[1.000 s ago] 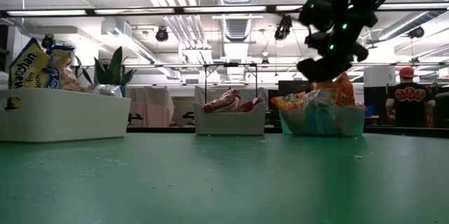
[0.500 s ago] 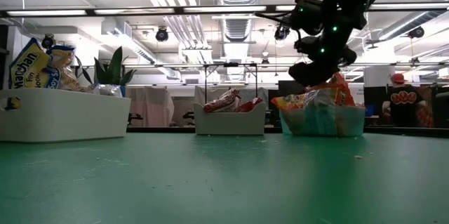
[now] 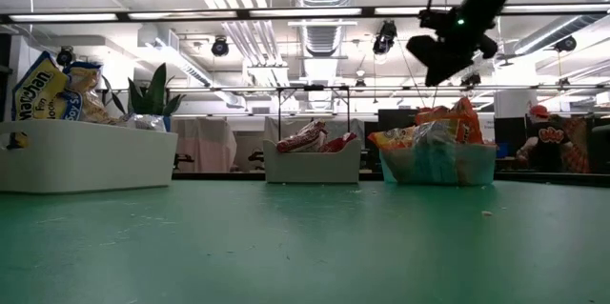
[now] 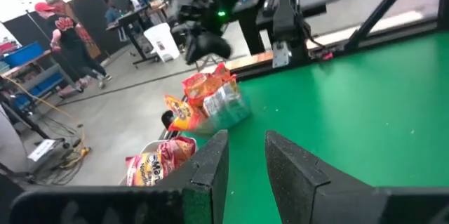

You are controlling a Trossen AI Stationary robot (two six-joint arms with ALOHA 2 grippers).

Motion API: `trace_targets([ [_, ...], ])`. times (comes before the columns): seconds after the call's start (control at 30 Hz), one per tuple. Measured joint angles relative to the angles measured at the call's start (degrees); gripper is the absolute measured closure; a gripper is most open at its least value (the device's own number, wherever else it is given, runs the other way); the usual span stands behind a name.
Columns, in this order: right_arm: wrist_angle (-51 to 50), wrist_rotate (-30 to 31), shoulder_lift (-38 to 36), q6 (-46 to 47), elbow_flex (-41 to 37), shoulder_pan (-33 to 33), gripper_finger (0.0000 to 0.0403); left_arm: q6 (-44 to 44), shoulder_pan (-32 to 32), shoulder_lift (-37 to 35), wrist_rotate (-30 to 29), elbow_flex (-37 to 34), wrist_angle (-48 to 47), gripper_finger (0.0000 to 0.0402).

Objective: Sort Maruchan noodles
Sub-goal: Return to Home Position

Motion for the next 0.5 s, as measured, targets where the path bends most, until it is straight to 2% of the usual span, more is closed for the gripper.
trace_targets([
  [0.27, 8.23, -9.65, -14.34, -5.49, -12.97, 4.82, 0.0350, -3.03, 0.00, -13.93, 0.46, -9.34, 2.64, 0.0325],
  [0.5, 24.40, -25.80, -27.74, -11.45, -26.42, 5.14, 0.0351, -3.04, 0.04, -26.58, 0.46, -16.74, 5.12, 0.0325],
])
